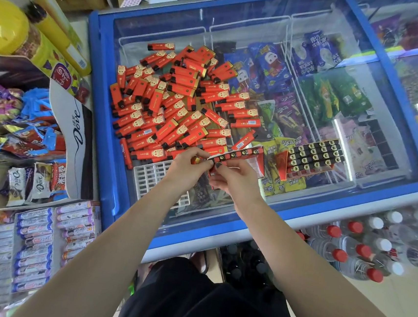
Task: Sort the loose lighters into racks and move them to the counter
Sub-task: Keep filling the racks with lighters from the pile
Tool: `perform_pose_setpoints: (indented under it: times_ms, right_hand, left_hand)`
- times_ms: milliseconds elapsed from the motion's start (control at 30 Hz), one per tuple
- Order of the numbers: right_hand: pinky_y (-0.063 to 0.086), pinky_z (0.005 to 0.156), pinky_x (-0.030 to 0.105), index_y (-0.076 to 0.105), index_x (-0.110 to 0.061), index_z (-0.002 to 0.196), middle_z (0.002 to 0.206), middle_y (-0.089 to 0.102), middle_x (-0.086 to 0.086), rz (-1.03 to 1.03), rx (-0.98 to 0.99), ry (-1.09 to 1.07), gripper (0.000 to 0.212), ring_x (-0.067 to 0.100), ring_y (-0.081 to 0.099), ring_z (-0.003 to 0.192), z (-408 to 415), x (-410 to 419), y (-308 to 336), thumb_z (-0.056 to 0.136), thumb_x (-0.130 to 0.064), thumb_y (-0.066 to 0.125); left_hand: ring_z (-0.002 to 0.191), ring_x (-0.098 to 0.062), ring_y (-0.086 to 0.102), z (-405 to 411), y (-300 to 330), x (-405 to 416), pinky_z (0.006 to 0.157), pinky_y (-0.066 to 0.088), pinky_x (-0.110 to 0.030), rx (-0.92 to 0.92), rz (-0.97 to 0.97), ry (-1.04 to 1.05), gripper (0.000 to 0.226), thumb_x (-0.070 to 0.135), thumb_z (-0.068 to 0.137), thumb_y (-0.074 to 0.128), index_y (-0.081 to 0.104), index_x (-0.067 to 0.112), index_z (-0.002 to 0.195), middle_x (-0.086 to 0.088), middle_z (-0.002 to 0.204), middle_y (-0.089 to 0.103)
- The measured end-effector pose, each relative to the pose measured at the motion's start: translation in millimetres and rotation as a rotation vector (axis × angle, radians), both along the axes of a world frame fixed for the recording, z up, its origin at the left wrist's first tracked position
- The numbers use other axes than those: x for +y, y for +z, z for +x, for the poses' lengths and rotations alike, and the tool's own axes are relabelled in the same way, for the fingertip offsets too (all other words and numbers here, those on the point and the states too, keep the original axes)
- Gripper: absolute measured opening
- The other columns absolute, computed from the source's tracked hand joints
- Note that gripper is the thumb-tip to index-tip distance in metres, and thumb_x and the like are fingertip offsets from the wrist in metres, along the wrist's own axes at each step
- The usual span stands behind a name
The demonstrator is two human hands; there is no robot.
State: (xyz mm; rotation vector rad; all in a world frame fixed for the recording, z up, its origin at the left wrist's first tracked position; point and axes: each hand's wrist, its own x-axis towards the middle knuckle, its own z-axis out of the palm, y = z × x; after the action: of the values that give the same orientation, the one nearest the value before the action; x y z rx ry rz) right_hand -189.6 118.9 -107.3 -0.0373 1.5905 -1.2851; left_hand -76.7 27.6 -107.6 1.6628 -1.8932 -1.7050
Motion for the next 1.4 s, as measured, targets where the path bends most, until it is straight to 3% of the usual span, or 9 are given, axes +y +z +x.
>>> perform_pose_setpoints:
  times_ms: [167,300,433,567,667,933,1067,1233,1400]
  right_hand:
    - [0.065,0.070,0.035,0.063,0.002,0.099,0.075,0.073,0.012,-0.034,0.155,0.044,0.005,0.026,0.074,0.069,-6,7,-4,0.095,0.005,0.064]
    - [0.064,0.067,0.036,0.062,0.001,0.098,0.083,0.071,0.022,-0.003,0.113,0.042,0.009,0.027,0.071,0.066,0,5,-6,0.093,0.005,0.068]
    - [0.062,0.056,0.034,0.057,-0.001,0.109,0.077,0.070,0.014,0.162,-0.064,0.050,0.031,0.023,0.068,0.055,6,-2,-7,0.092,-0.016,0.078]
    - [0.056,0.050,0.030,0.059,0.000,0.114,0.071,0.068,0.009,0.226,-0.061,0.118,0.042,0.022,0.068,0.055,6,-1,-7,0.092,-0.030,0.077]
    - [0.058,0.057,0.035,0.057,-0.004,0.109,0.069,0.066,0.007,0.233,0.026,0.202,0.041,0.025,0.067,0.060,5,5,1,0.092,-0.038,0.073]
    - [0.061,0.065,0.030,0.054,-0.009,0.106,0.103,0.070,0.024,0.038,0.168,0.354,0.019,0.019,0.070,0.073,20,16,17,0.094,-0.010,0.069]
    - [0.056,0.056,0.029,0.056,-0.010,0.105,0.096,0.067,0.023,-0.018,0.215,0.296,0.017,0.021,0.069,0.063,16,18,27,0.094,0.000,0.062]
    - [0.051,0.052,0.031,0.067,-0.013,0.100,0.079,0.065,0.004,-0.053,0.343,0.253,0.024,0.020,0.066,0.059,-9,31,31,0.091,0.006,0.056]
    - [0.046,0.047,0.023,0.071,-0.017,0.097,0.091,0.065,0.014,0.003,0.505,0.252,0.025,0.009,0.058,0.050,-32,36,23,0.091,0.004,0.060]
  left_hand:
    - [0.046,-0.001,0.048,1,1,0,0.044,0.037,-0.016,0.012,0.021,0.008,0.013,0.028,0.099,0.068,0.068,0.025,0.112,0.001,0.085,0.062]
    - [0.045,-0.004,0.044,2,1,1,0.044,0.036,-0.017,-0.006,0.025,-0.001,0.013,0.031,0.100,0.066,0.068,0.027,0.112,0.003,0.079,0.059]
    - [0.067,-0.015,0.056,1,6,1,0.063,0.047,-0.030,0.027,0.093,0.040,0.018,0.036,0.105,0.055,0.070,0.028,0.111,-0.001,0.083,0.064]
    - [0.074,-0.021,0.065,0,6,0,0.081,0.058,-0.042,0.059,0.205,0.179,0.027,0.034,0.106,0.050,0.071,0.020,0.115,-0.007,0.087,0.070]
    - [0.069,-0.025,0.064,0,6,1,0.078,0.059,-0.043,0.199,0.358,0.389,0.028,0.020,0.105,0.050,0.066,0.003,0.121,-0.013,0.081,0.067]
    - [0.083,-0.027,0.071,1,18,15,0.078,0.060,-0.041,0.313,0.374,0.532,0.022,0.005,0.108,0.040,0.056,0.002,0.123,-0.021,0.096,0.068]
    - [0.093,-0.025,0.070,5,18,12,0.095,0.060,-0.048,0.176,0.232,0.399,0.013,0.019,0.106,0.054,0.065,0.013,0.111,-0.014,0.106,0.069]
    - [0.095,-0.025,0.070,7,23,7,0.093,0.061,-0.047,0.070,0.143,0.219,0.012,0.030,0.104,0.058,0.066,0.024,0.109,-0.007,0.100,0.067]
    - [0.099,-0.033,0.072,-2,26,7,0.093,0.059,-0.056,0.013,0.093,0.032,0.012,0.033,0.101,0.064,0.065,0.029,0.112,-0.007,0.101,0.071]
